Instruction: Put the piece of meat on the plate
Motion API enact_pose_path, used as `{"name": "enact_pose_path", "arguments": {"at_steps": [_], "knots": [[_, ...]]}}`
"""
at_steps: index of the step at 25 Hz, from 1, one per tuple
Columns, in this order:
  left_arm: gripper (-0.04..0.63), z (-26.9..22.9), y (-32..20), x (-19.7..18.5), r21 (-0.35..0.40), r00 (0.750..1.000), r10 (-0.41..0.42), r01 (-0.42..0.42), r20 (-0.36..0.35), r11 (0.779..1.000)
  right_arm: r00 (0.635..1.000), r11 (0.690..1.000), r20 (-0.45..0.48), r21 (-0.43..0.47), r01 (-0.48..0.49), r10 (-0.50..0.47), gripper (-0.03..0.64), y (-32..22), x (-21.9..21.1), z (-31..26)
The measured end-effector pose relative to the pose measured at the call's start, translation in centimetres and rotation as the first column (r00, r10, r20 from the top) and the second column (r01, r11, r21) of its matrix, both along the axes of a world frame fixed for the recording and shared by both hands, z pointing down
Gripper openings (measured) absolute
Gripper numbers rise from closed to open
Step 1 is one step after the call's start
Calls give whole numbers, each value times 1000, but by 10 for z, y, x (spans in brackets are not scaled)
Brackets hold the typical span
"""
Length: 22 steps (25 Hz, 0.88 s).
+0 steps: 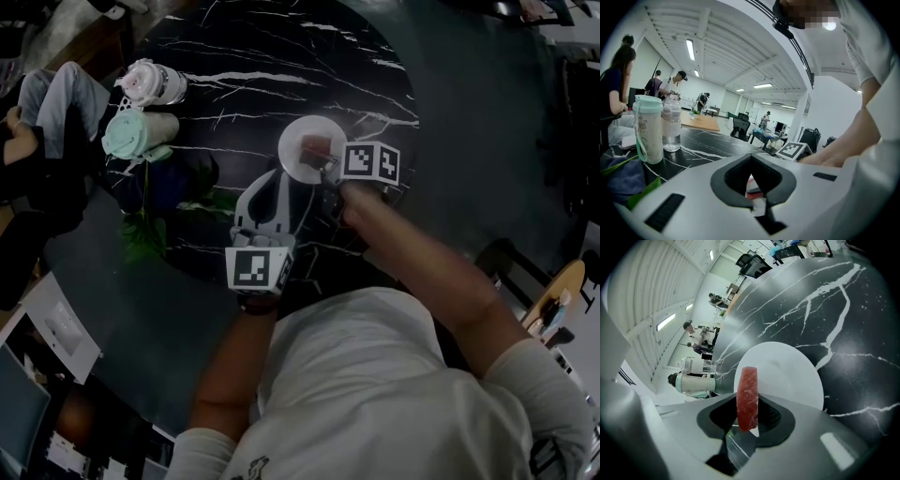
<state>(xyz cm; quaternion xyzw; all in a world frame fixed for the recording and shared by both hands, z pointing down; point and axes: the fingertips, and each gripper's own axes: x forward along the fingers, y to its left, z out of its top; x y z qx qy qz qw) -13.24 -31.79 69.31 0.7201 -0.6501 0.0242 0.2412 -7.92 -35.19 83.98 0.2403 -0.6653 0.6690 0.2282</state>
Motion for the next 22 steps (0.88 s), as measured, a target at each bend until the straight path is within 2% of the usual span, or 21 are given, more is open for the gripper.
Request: {"name": "enact_pose_path", "arguments": {"at_steps": [4,7,11,17,22], "knots": [[5,-1,4,3,-4,1000,6,-6,-13,1000,1000,1000,-16,-2,5,-5,93,-1,-3,-1],[5,1,8,2,1,1000,7,-7,-14,1000,999,1000,-31,4,14,-14,131,-1,-6,-3],[5,-7,10,-4,12,1000,2,-1,-21,1000,994,997,-95,43,56,-52,206,-2,-6,-10],[5,-20,22,-6,26,999,6,-5,-38,1000,980,992,-183,88,95,-78,258,-2,4,-19],[5,-32,34,-7,42,999,19,-17,-36,999,972,989,-226,114,97,-69,270,5,16,-28]]}}
